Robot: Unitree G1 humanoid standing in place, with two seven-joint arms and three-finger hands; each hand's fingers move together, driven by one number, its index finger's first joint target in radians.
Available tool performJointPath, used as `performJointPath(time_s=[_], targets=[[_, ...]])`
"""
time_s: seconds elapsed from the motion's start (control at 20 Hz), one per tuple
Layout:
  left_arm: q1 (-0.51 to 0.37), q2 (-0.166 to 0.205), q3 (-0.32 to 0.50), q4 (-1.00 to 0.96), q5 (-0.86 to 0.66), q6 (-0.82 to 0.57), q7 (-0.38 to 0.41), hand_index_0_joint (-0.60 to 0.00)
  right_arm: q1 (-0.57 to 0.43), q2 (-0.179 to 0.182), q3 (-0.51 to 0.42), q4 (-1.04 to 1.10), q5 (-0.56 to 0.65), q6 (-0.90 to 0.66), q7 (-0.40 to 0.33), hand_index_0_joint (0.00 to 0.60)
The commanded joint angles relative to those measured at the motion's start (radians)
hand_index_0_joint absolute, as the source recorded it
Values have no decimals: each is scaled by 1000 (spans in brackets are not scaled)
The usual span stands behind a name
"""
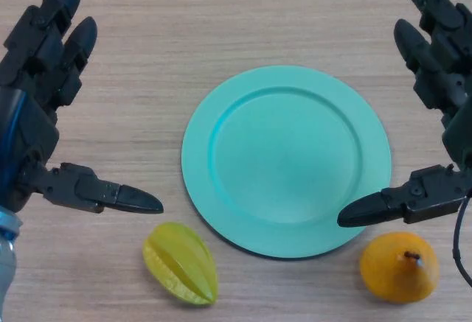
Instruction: Pick up the yellow starfruit and place it on the plate
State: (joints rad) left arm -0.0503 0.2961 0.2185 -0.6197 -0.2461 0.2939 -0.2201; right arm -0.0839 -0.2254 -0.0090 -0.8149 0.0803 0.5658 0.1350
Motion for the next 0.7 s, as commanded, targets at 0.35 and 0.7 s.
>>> performJointPath(time_s=[0.35,0.7], targets=[[-3,24,57,-57,17,-116,0,0,-59,-19,-17,-15,0,-126,-11,0],[171,-62,-57,-89,225,-150,-27,0,-56,-5,-10,15,26,-159,-24,0]])
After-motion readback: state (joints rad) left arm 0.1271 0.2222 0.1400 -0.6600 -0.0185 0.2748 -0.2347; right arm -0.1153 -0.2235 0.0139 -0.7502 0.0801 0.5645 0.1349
